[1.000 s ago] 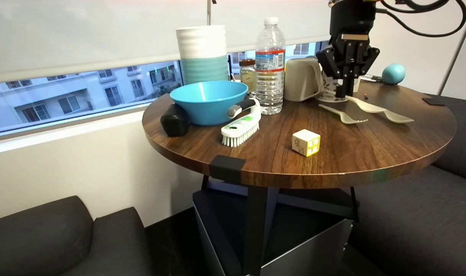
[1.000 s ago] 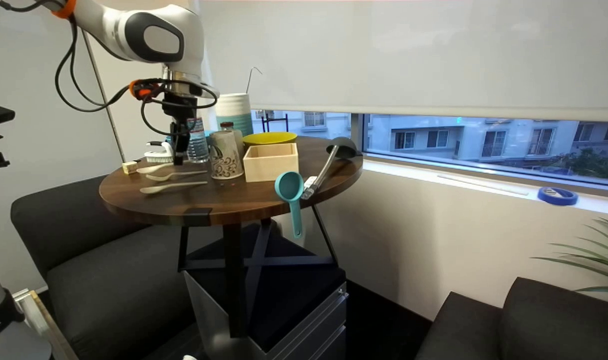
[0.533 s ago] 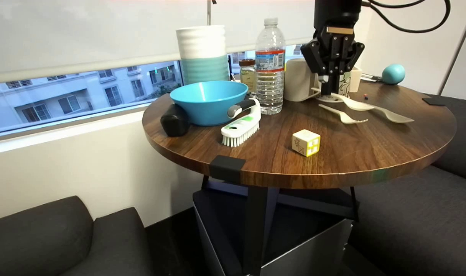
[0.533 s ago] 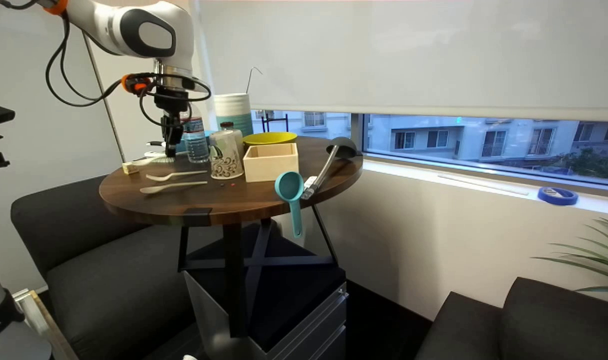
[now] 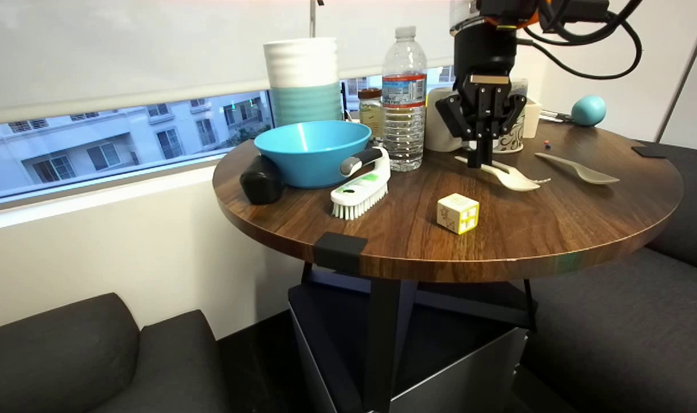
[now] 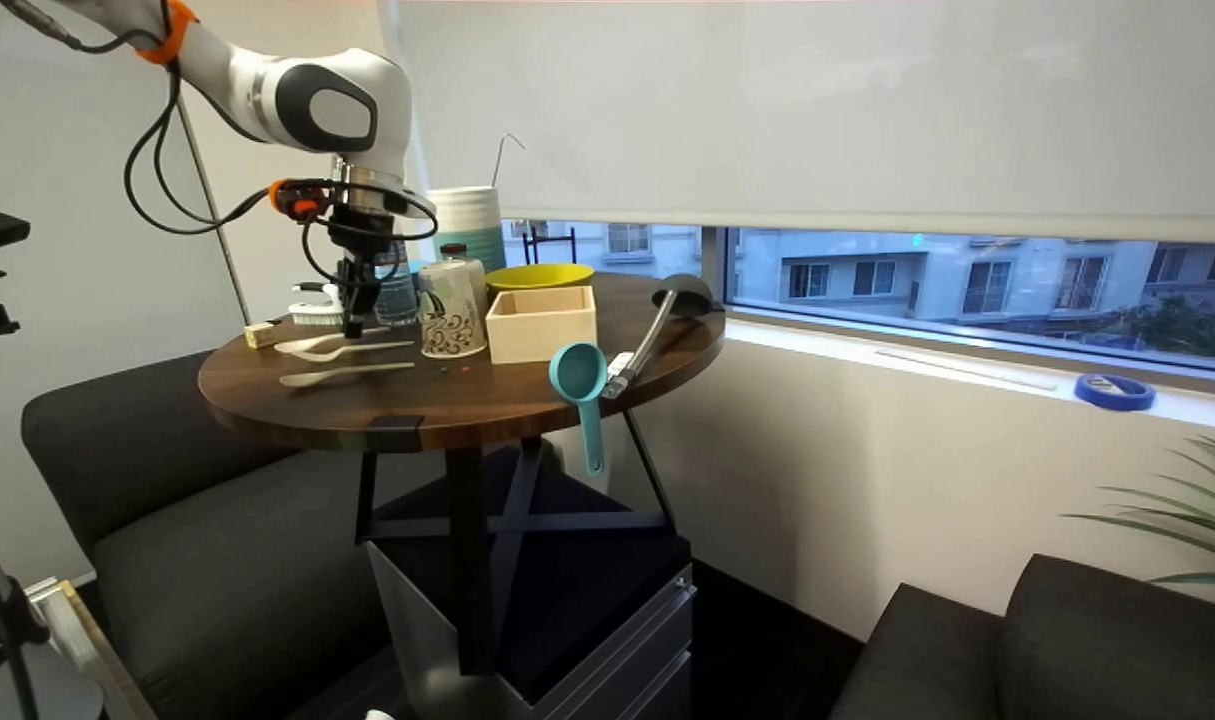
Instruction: Move the plastic spoon on the left to the right side of the plastic fork and move the plastic spoon on the right to the left side of the plastic fork
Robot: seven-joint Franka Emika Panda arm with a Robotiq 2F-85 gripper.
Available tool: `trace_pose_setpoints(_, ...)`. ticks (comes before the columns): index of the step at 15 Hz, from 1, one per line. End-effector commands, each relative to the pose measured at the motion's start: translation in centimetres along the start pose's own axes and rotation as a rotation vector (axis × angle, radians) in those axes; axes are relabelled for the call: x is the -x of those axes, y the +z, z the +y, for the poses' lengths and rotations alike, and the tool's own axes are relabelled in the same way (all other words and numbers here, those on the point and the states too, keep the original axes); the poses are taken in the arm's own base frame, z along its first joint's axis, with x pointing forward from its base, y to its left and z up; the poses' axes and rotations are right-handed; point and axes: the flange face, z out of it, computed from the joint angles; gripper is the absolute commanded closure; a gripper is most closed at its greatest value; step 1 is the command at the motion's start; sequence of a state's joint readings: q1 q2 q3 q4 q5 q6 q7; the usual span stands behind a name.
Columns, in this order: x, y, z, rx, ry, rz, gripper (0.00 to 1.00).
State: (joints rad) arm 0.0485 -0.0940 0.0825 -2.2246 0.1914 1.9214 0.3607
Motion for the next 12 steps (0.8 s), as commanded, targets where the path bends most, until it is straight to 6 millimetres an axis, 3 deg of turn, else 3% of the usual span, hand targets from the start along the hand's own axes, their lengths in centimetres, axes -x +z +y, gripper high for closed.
trace_pose_setpoints(1, -1.1, 0.0, -0.8, -0.032, 0.025, -0.02, 0.97)
trace_pose_setpoints(3, -1.4, 0.1, -0.9, -0.036, 0.037, -0.028, 0.97)
trace_pose_setpoints(4, -1.6, 0.1, -0.9, -0.041, 0.038, -0.032, 0.62)
trace_pose_setpoints(5, -1.6, 0.0, -0.8, -0.042, 0.038, -0.028, 0.61)
trace_pose_setpoints(12, 1.0, -5.5, 0.5, -0.035, 0.02, 0.041, 0.14)
